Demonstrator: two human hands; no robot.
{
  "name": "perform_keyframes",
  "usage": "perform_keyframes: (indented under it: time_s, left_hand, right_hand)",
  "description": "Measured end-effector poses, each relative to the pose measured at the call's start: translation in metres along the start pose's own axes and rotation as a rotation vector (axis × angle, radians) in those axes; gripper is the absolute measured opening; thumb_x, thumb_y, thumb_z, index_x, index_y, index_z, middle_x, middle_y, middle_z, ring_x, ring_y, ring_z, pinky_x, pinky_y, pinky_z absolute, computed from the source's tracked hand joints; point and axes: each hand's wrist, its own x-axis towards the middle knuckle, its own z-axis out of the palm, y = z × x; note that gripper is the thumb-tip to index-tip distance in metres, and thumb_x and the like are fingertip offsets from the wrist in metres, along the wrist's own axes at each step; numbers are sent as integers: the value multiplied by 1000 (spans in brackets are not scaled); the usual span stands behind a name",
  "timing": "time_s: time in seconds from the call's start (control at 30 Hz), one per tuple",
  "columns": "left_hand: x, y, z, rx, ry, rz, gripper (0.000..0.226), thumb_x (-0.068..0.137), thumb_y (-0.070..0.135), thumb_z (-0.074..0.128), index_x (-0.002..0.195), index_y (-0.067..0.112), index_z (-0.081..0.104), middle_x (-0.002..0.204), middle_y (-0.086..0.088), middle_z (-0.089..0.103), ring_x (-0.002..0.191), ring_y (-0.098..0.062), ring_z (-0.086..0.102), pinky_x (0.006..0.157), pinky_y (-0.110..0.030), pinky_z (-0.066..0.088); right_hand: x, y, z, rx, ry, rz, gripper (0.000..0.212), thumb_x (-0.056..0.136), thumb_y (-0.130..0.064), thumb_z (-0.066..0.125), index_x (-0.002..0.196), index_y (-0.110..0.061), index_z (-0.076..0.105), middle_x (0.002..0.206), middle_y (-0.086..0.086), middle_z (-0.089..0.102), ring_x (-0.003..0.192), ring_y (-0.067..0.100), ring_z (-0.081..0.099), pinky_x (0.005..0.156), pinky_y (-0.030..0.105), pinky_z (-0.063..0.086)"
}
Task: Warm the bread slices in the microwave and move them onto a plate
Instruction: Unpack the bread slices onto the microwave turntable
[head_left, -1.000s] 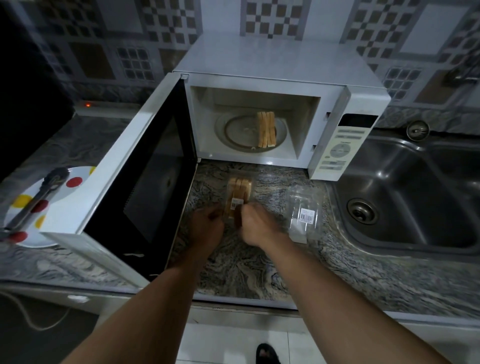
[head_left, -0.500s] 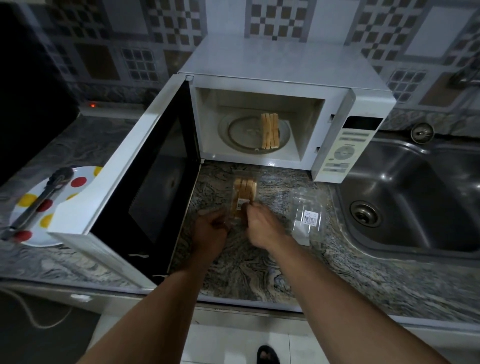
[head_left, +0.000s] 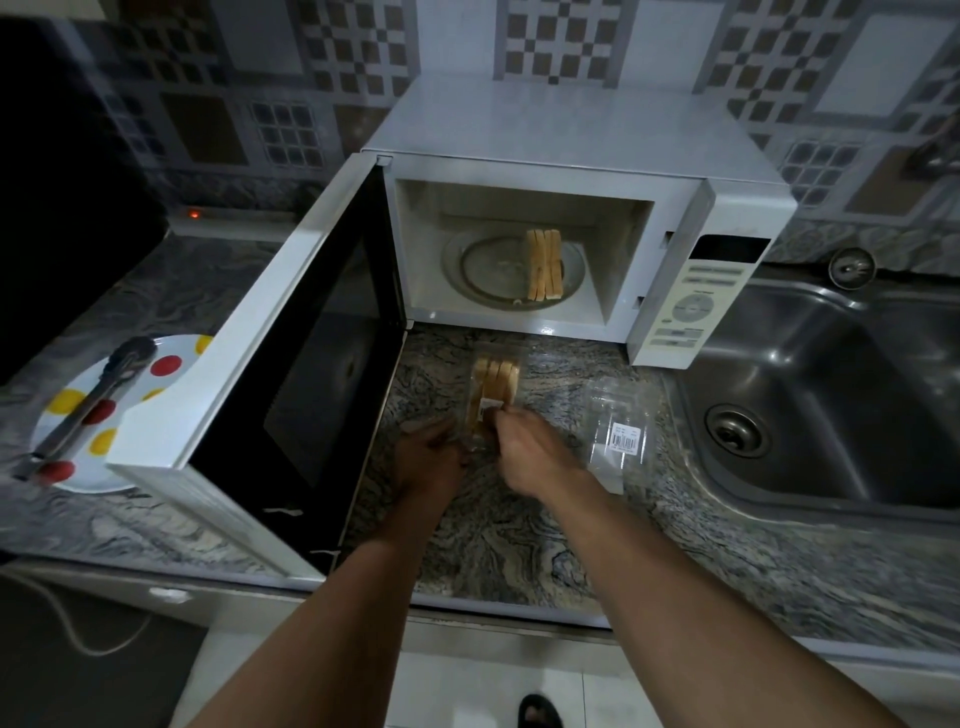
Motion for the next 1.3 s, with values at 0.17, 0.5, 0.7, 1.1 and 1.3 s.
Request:
perform_keyframes:
  time_s: [0.17,0.5,0.7,1.1,1.3]
  left_hand:
    - [4,-3,-5,123,-10,6,37,73,-6,66,92,24,76,78,-11,72,79,-33,70,78,-57,58]
    - [-16,43,-6,592,133,463,42,83,9,61,124,19,60,119,-7,66,111,-29,60,90,-34,47]
    - [-5,84,9,336,-96,688,45,75,-19,54,112,1,70,112,-5,66,97,-3,64,85,-16,51]
    - [36,86,10,300,-88,740,15,87,17,66,95,28,73,92,1,73,86,-18,69,75,-42,58]
    - [30,90,15,310,-95,682,21,93,3,59,103,18,68,97,7,67,94,-7,62,79,-22,51]
  right_hand:
    - [0,-5,-4,77,57,-28,35,89,4,50,123,-4,55,128,14,54,119,31,49,93,33,41]
    - [-4,0,-25,-85,406,-60,32,90,-2,57,119,-15,53,116,7,47,109,27,40,89,44,44]
    - [11,-1,-39,53,509,-20,24,96,-8,56,117,-20,61,111,3,48,104,23,44,87,42,44]
    - [11,-23,-21,570,280,545,36,89,-11,57,121,-19,41,105,7,64,85,27,64,61,31,46]
    - [17,-31,-14,396,210,589,27,103,-12,36,127,-5,48,118,20,62,107,37,61,91,44,51]
